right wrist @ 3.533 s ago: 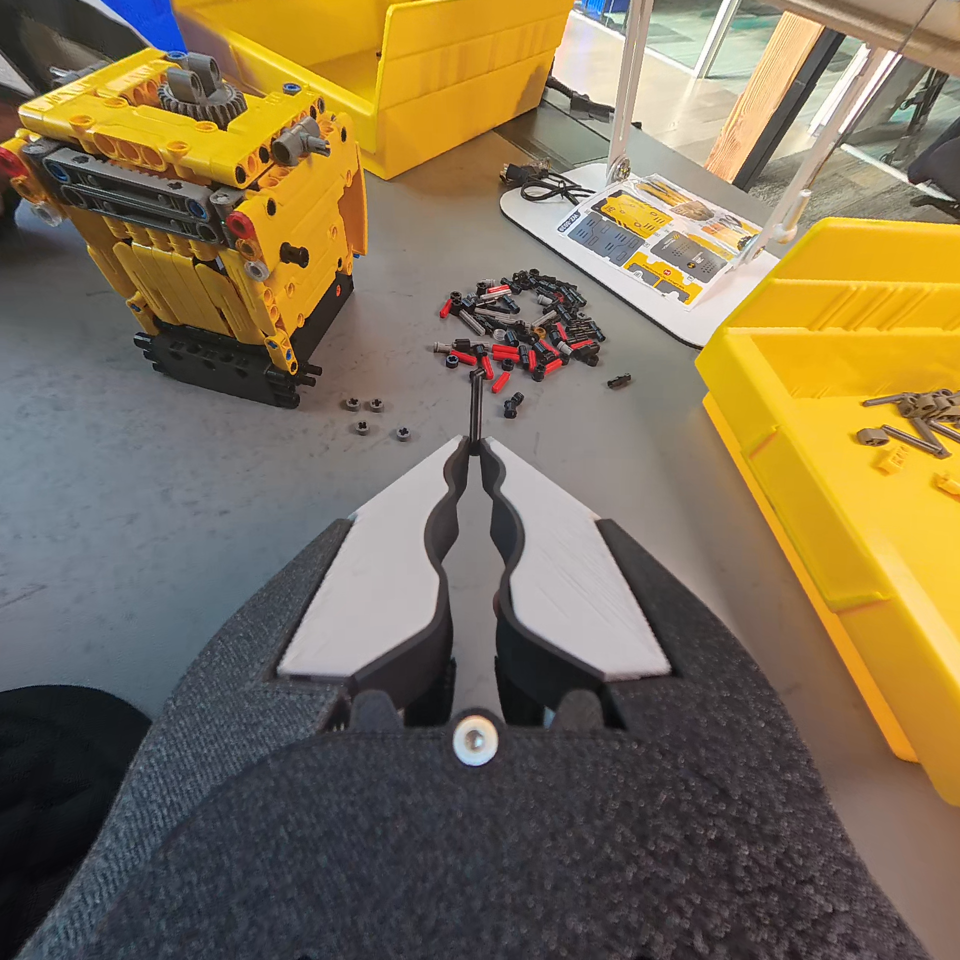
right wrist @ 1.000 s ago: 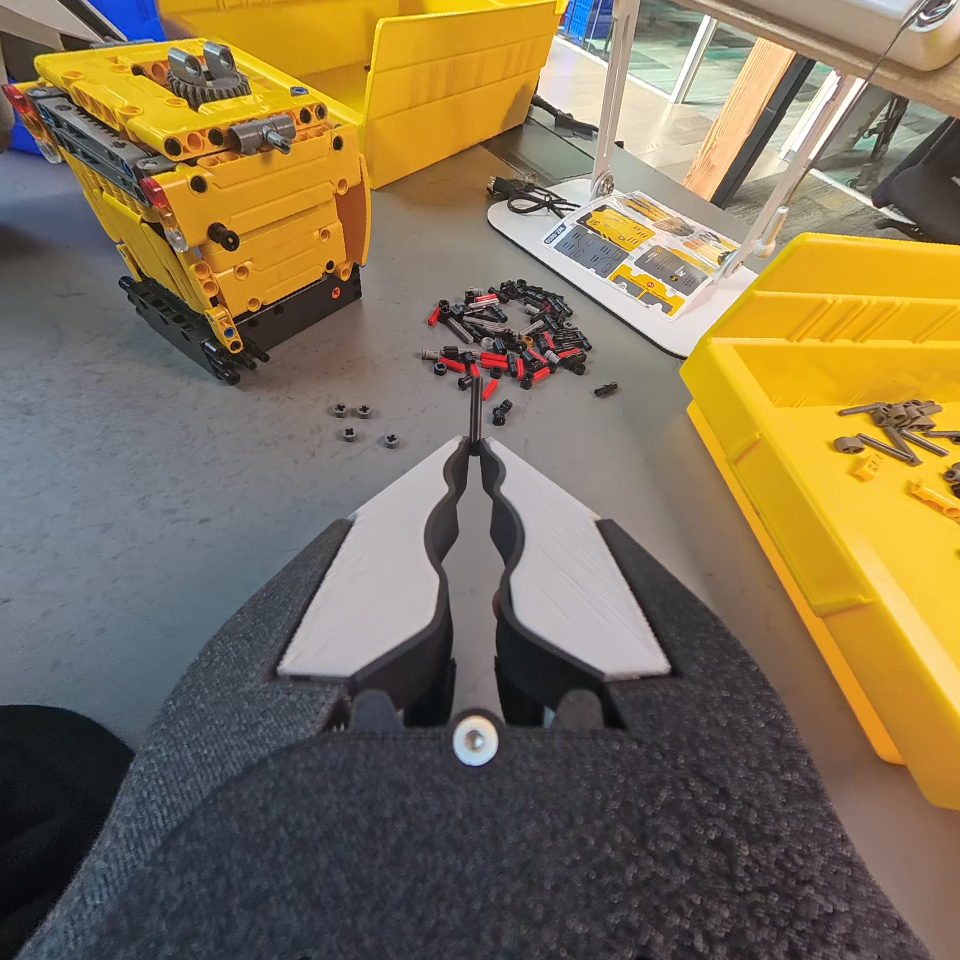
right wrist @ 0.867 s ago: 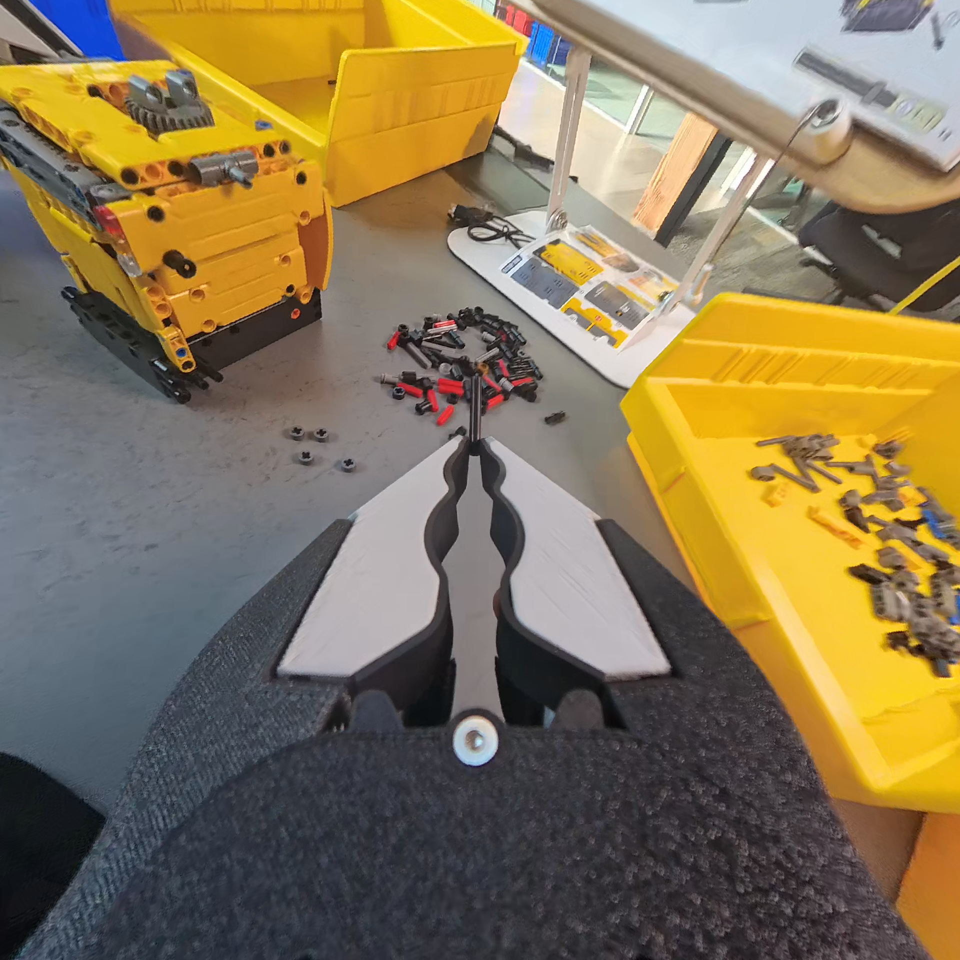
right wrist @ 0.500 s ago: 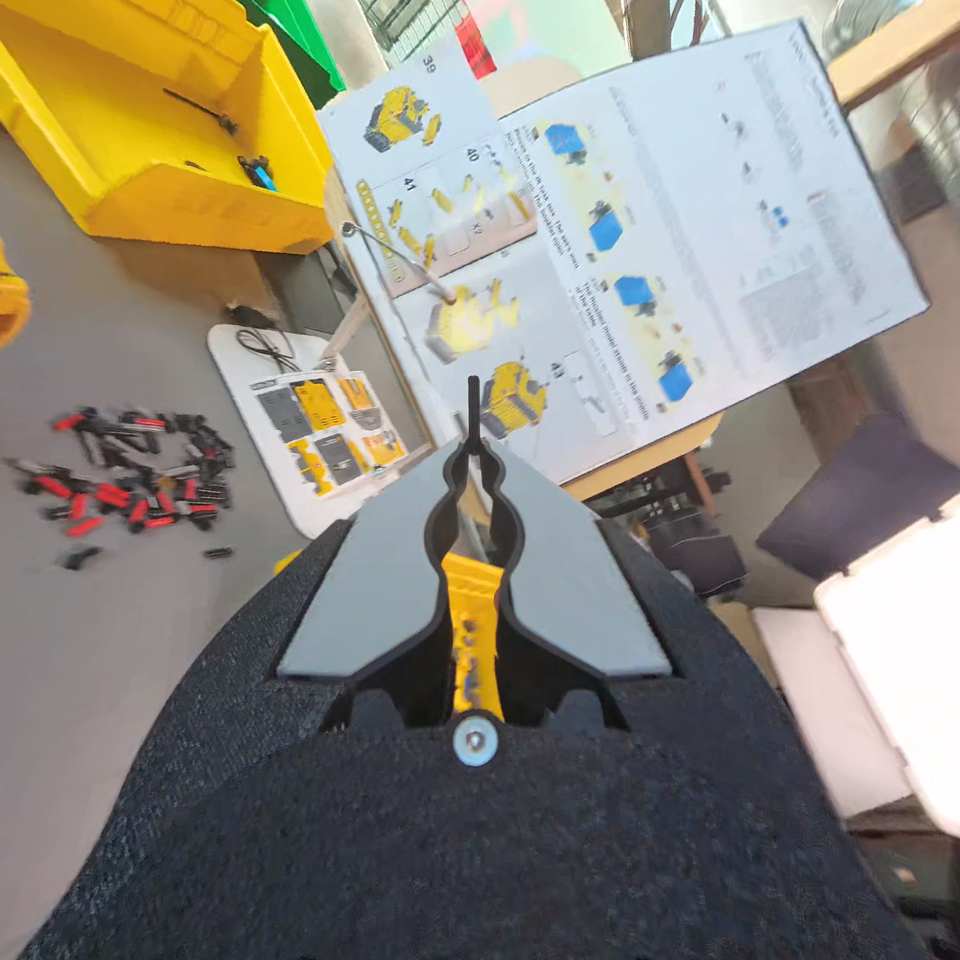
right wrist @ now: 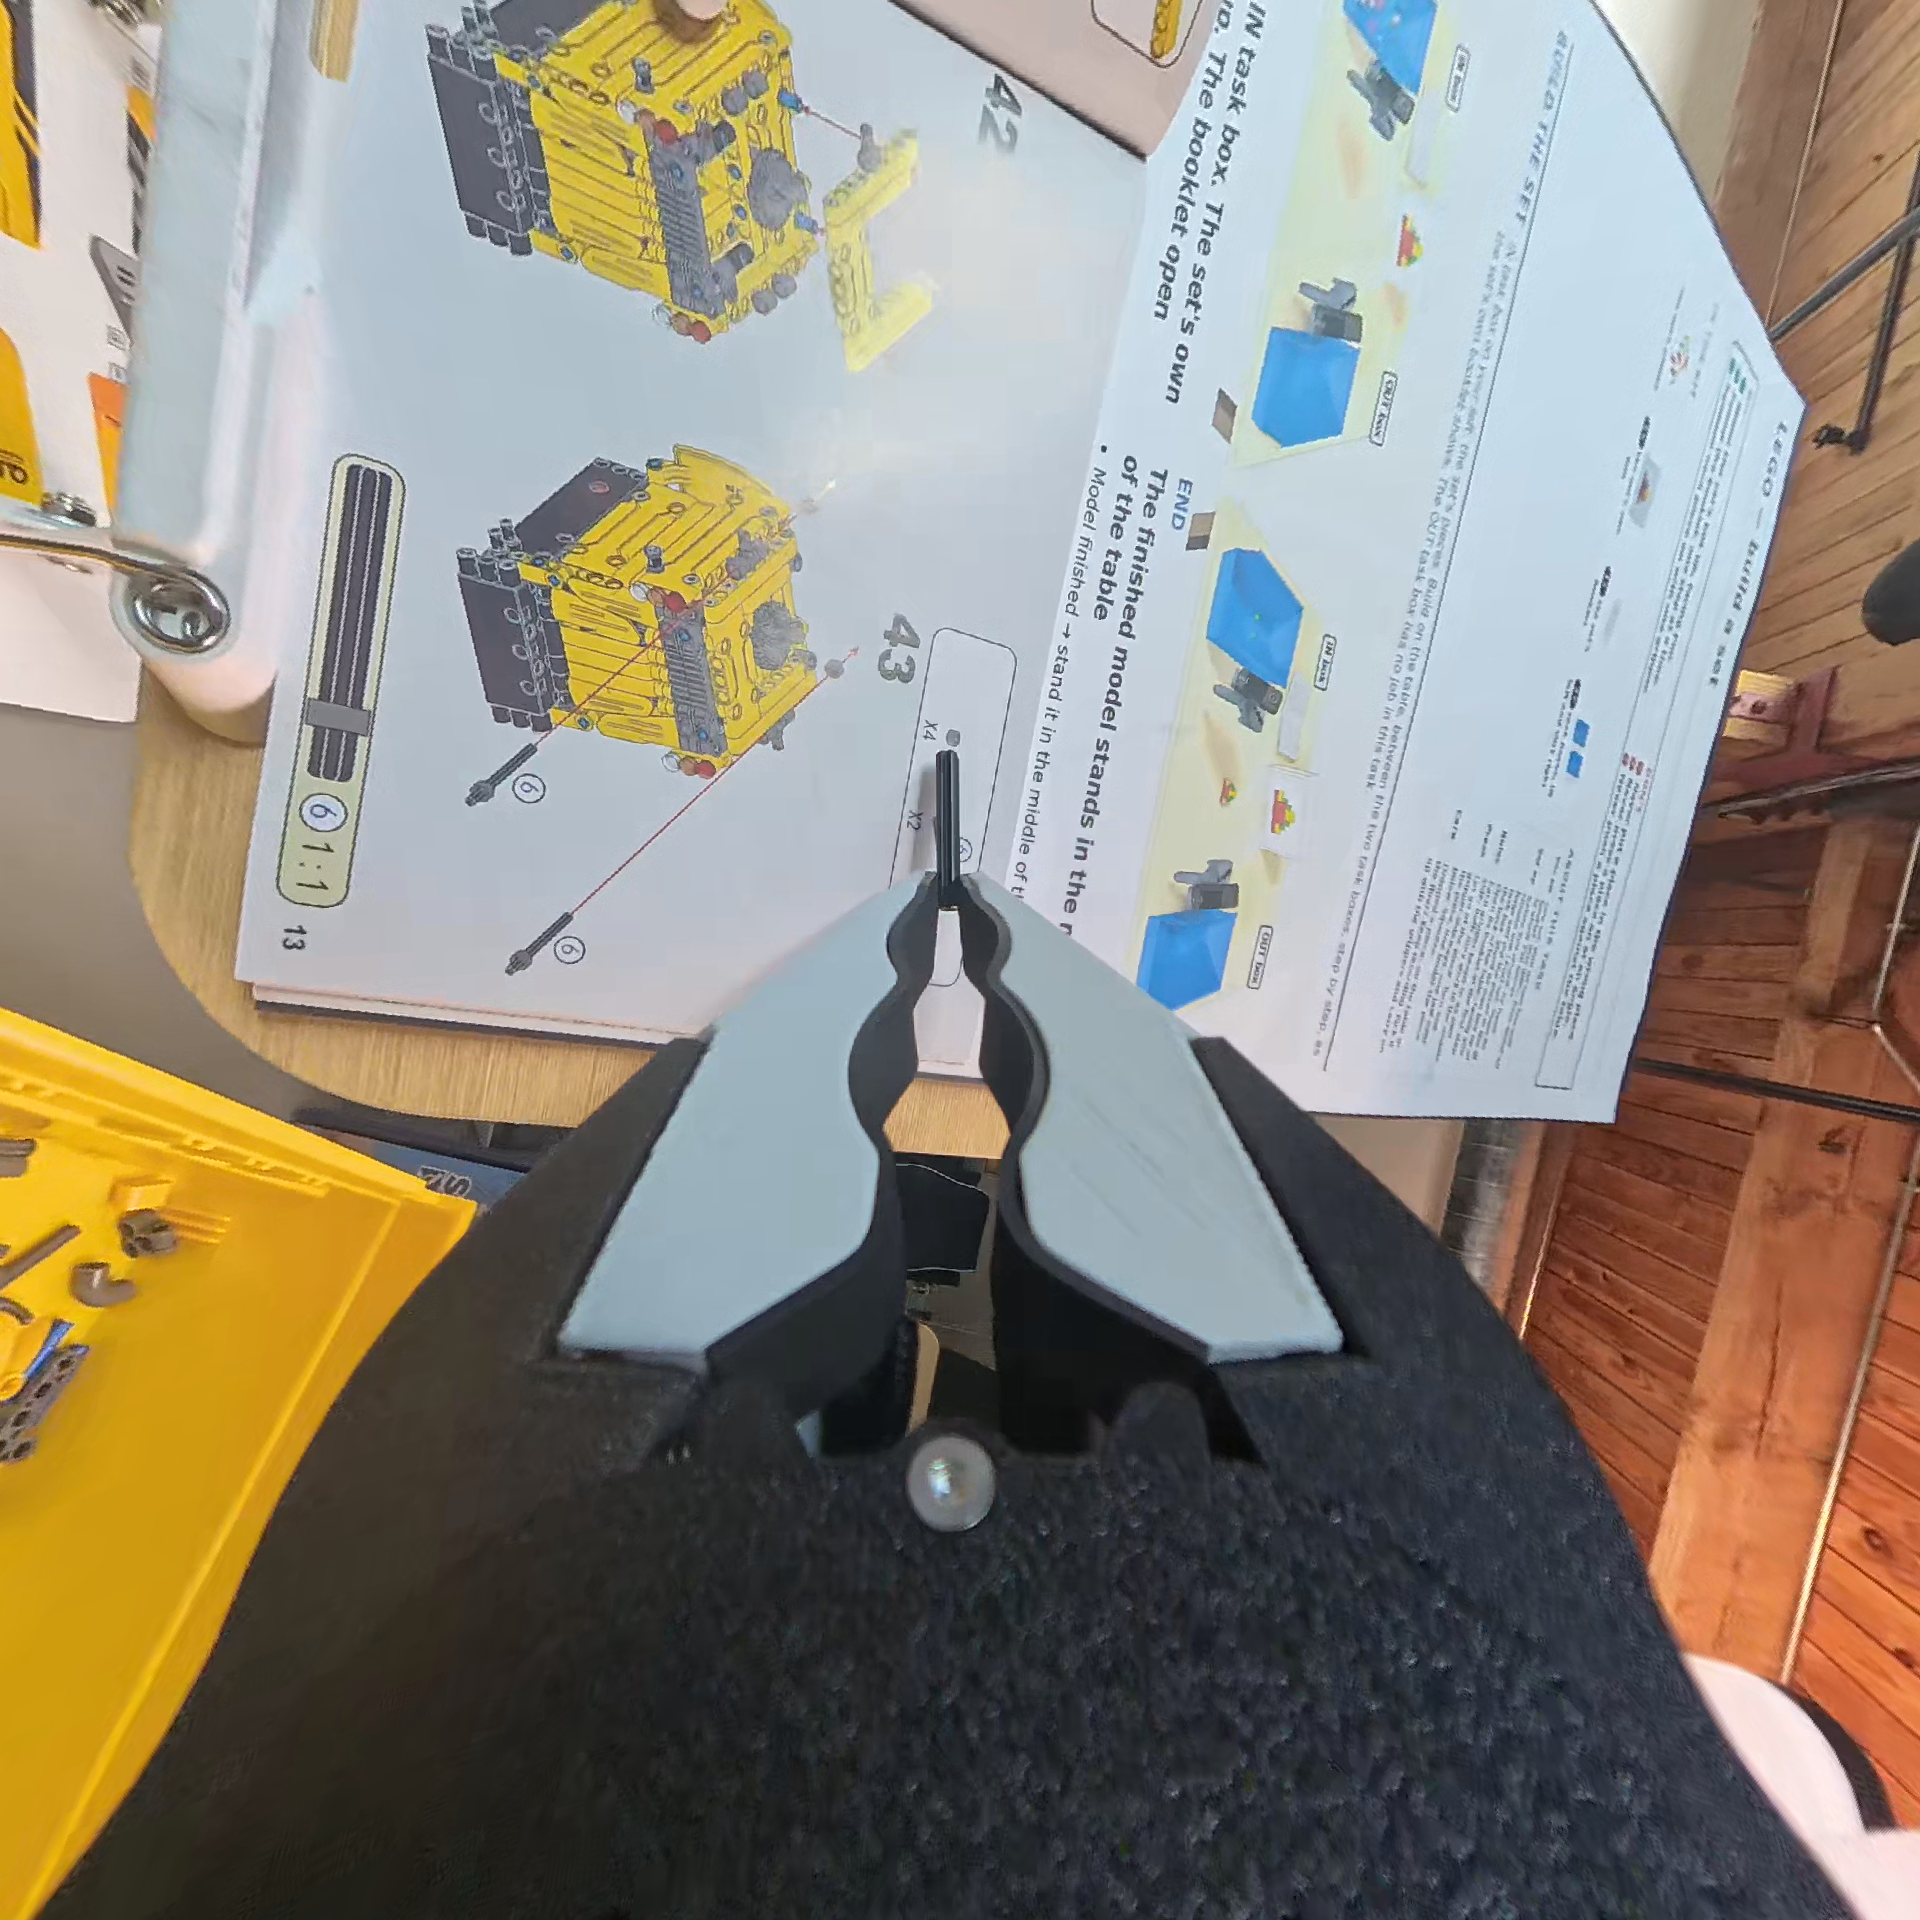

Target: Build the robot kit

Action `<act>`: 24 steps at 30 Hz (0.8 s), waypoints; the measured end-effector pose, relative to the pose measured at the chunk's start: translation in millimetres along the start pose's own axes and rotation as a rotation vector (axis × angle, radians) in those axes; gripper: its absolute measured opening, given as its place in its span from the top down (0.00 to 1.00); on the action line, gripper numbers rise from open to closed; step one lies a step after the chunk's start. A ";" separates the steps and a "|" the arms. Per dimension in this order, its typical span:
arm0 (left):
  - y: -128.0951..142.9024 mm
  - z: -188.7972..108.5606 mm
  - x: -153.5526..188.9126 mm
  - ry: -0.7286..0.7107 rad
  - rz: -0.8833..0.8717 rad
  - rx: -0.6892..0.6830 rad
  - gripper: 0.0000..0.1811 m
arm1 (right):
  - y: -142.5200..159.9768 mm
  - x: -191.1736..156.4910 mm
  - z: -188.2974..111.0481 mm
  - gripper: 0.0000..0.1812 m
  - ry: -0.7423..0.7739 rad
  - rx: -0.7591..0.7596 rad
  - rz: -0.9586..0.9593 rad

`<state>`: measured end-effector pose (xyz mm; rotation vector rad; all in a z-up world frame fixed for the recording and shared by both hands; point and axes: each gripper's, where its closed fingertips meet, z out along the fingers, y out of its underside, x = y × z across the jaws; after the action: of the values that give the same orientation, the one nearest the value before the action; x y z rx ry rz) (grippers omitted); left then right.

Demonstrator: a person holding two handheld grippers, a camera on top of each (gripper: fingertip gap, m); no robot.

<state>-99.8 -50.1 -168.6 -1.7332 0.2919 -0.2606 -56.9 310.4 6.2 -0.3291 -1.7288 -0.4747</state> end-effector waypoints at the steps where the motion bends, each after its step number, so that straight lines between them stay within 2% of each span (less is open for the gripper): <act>1: 0.0 0.1 -0.1 0.003 -0.005 0.002 0.97 | 0.6 0.0 1.8 0.98 -0.008 0.003 -0.021; 15: 0.3 1.0 -0.1 0.017 -0.020 0.010 0.97 | 9.7 -0.1 6.8 0.98 -0.082 -0.019 -0.222; 24: 0.8 1.1 -0.1 0.016 -0.016 0.006 0.97 | 12.1 -1.5 5.1 0.98 -0.083 -0.033 -0.237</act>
<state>-99.5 -49.2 -169.7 -1.7291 0.2893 -0.2871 -55.3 323.5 5.5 -0.1695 -1.8519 -0.6692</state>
